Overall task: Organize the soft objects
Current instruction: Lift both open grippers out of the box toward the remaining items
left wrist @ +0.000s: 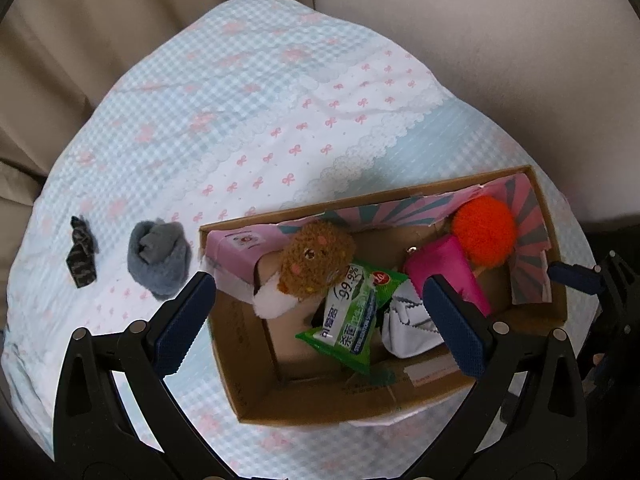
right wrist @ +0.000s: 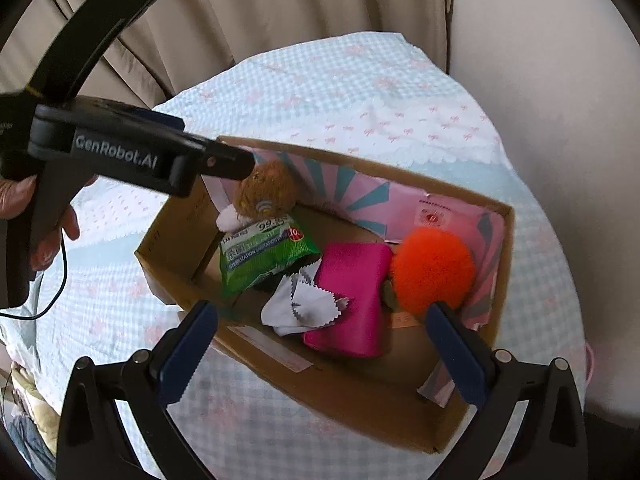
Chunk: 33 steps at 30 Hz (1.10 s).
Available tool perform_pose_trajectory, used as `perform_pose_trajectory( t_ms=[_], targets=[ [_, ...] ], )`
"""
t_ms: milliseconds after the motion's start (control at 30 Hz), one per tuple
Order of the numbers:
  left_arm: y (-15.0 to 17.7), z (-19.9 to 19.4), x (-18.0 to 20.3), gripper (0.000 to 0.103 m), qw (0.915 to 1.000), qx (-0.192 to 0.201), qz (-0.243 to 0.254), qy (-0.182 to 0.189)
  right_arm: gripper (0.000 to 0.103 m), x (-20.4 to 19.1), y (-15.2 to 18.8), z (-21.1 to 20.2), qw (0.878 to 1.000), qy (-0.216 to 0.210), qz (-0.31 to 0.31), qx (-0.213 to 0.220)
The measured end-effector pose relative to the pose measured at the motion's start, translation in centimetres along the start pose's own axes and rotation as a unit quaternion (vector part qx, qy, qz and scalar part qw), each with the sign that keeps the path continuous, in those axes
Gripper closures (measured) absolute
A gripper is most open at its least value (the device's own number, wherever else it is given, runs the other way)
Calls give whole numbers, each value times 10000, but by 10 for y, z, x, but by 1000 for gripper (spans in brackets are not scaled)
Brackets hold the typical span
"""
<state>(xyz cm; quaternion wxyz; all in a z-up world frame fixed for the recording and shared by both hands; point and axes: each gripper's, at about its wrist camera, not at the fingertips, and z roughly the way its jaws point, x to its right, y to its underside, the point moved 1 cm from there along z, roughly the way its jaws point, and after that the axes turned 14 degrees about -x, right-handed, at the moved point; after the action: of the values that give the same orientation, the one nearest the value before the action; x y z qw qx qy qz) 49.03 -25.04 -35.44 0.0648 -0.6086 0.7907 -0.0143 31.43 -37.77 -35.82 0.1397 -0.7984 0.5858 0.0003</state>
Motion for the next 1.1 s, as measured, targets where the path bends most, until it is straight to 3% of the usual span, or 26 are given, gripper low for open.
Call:
perform_pose_trajectory(
  t_ms=[500,733,1000,1100],
  targets=[
    [63,-103,-23,0,9970,749,-42,165,0,-46,5,-90,9975,491,87,501],
    [118,-164,-53,0,9932,1153,-47,169,0,-85,13,-145,9929,691,489,830],
    [190,-218,-96,0,9862,1656,22,-9,0,-146,33,-194,9800,965,1124,1331],
    [216,-234,-119,0,9827,1845,-110,90,0,-173,39,-208,9742,1091,1303,1488]
  ],
)
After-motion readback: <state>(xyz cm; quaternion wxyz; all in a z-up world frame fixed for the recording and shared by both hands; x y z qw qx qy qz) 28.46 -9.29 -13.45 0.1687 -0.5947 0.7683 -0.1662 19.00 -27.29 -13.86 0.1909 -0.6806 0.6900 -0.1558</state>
